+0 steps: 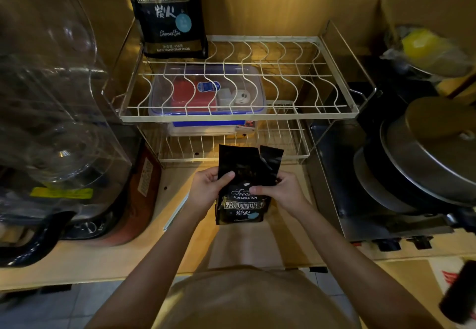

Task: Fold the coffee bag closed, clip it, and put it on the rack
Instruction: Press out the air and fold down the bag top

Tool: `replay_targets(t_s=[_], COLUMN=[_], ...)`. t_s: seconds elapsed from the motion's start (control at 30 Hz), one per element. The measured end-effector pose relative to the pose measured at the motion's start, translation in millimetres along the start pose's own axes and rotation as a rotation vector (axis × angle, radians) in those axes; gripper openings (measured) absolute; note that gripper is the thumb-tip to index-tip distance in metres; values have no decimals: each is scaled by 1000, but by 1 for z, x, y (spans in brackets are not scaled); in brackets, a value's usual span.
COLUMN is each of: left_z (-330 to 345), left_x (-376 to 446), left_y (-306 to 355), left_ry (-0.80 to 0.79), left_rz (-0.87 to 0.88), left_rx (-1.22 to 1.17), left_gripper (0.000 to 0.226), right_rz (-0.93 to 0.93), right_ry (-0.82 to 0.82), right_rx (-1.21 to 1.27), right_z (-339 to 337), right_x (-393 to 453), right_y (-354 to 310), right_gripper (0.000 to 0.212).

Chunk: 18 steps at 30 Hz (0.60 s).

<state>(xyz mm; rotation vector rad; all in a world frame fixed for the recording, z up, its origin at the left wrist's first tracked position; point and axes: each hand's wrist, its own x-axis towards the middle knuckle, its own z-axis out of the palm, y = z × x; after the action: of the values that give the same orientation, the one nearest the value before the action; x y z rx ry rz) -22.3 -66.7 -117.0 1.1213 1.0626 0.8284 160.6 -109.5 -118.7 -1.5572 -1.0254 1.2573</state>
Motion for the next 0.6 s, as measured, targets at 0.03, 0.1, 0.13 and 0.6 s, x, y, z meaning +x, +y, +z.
replay_targets(t_s=[0.03, 0.1, 0.13, 0.6], left_z=[0, -1, -2, 4], left_x=[0, -1, -2, -9], left_y=[-1, -3, -4, -1], left_ry=[14, 29, 15, -77], left_rz=[-9, -33, -43, -14], left_rx=[-7, -20, -27, 66], left_gripper=[11, 11, 15, 15], right_rz=[-10, -6, 10, 18], right_ry=[7, 4, -13, -225], right_rx=[-6, -33, -49, -18], right_z=[1, 2, 1, -7], right_x=[1, 2, 2, -6], right_y=[2, 4, 5, -5], right_gripper=[35, 36, 41, 30])
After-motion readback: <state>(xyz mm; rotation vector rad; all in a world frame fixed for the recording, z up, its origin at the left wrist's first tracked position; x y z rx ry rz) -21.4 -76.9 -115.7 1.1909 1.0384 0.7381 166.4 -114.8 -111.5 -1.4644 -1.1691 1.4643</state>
